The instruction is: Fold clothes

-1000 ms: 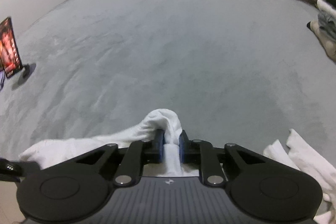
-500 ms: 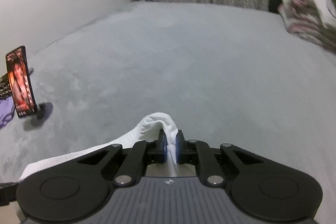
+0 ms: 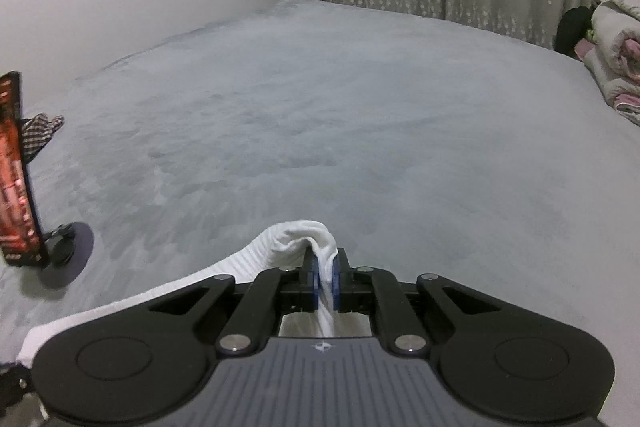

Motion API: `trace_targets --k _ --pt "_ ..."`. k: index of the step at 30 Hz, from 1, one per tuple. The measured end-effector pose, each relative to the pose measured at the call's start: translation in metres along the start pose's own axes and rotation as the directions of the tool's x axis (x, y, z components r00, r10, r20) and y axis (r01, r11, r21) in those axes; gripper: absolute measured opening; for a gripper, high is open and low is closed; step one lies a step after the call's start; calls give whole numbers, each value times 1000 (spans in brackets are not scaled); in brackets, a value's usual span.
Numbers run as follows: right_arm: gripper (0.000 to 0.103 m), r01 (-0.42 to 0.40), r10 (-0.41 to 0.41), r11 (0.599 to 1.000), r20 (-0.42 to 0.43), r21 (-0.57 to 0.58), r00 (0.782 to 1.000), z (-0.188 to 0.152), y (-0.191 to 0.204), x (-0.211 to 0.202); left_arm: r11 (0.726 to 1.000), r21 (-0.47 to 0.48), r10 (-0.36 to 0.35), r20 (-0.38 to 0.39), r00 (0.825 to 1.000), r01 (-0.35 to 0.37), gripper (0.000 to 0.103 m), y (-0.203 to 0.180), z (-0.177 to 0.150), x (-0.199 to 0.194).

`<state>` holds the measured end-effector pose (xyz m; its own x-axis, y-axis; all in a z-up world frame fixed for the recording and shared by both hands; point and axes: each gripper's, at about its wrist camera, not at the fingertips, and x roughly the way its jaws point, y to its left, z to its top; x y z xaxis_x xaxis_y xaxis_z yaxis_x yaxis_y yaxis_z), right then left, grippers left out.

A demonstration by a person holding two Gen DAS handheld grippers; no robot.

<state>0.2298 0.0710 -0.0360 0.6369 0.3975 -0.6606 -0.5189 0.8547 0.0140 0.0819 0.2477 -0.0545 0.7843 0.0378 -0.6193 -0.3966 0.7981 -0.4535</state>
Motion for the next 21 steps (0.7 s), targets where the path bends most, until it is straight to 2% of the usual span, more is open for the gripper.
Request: trace_targets --k 3,6,10,13,14,16,18,21 --pt "8 23 -23 1000 4 0 1000 3 1 10 999 21 34 31 999 -34 9 9 -1 2" --pt "8 30 -29 999 -4 13 1000 0 1 20 999 22 47 22 999 -48 10 22 -4 6" --pt "9 48 -47 999 -39 11 998 -11 -2 31 996 53 69 22 997 -70 14 18 -9 13" --pt "10 58 -57 998 -31 19 998 -19 -2 30 994 75 72 25 997 -74 20 13 -12 11" --pt "15 52 -51 998 -30 31 998 -21 -4 28 995 76 68 22 997 -70 22 13 -13 10" --pt "27 33 -31 997 -34 63 999 -25 -9 21 996 73 54 14 998 -55 37 12 -14 6" --pt "39 27 -25 996 -32 88 999 -30 -12 12 997 69 43 5 999 -43 46 10 -16 2" --pt "43 40 -36 993 -35 113 999 -43 -22 -6 996 80 41 -8 999 -40 55 7 -20 -2"
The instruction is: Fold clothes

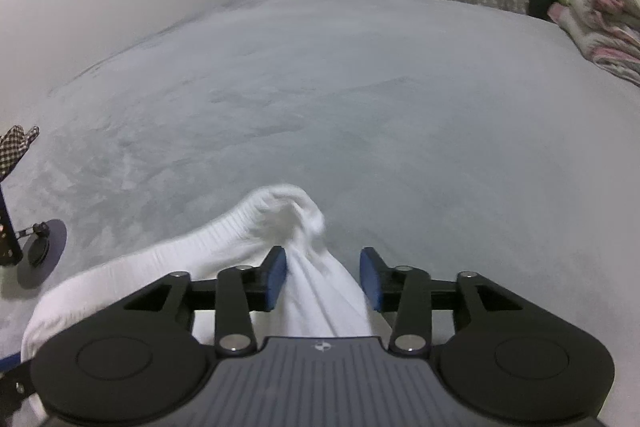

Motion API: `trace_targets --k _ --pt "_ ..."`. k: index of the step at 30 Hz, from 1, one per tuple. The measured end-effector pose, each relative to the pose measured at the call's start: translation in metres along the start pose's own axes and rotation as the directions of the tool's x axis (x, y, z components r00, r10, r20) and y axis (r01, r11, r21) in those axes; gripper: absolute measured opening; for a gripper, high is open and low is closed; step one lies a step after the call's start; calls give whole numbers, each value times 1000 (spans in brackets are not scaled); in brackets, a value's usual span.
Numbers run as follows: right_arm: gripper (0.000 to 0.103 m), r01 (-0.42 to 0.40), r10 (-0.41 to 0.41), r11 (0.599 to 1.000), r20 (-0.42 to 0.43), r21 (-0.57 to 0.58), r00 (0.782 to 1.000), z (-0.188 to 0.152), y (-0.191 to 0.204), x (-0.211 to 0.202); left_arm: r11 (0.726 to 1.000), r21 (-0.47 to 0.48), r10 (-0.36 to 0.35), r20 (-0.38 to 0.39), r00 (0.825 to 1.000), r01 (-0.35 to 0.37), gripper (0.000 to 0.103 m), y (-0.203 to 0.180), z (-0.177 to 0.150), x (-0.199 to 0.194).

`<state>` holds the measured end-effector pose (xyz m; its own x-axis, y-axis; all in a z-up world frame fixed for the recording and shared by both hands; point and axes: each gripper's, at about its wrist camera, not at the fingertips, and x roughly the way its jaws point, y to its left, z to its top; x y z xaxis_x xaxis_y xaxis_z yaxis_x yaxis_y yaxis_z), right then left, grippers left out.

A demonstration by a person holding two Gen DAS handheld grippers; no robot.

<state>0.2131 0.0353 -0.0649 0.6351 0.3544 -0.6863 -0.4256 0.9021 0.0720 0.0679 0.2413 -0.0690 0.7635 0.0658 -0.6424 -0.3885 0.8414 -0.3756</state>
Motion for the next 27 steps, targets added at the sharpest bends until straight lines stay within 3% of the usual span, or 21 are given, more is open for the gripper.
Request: trace_targets --k 7,27 --pt "45 36 -36 996 -10 83 999 -36 -47 -45 1000 11 -1 -30 1000 1 67 -7 -10 -13" --pt "47 85 -90 971 11 223 996 -133 -155 -161 994 104 -30 -124 992 43 75 -53 -57 -44"
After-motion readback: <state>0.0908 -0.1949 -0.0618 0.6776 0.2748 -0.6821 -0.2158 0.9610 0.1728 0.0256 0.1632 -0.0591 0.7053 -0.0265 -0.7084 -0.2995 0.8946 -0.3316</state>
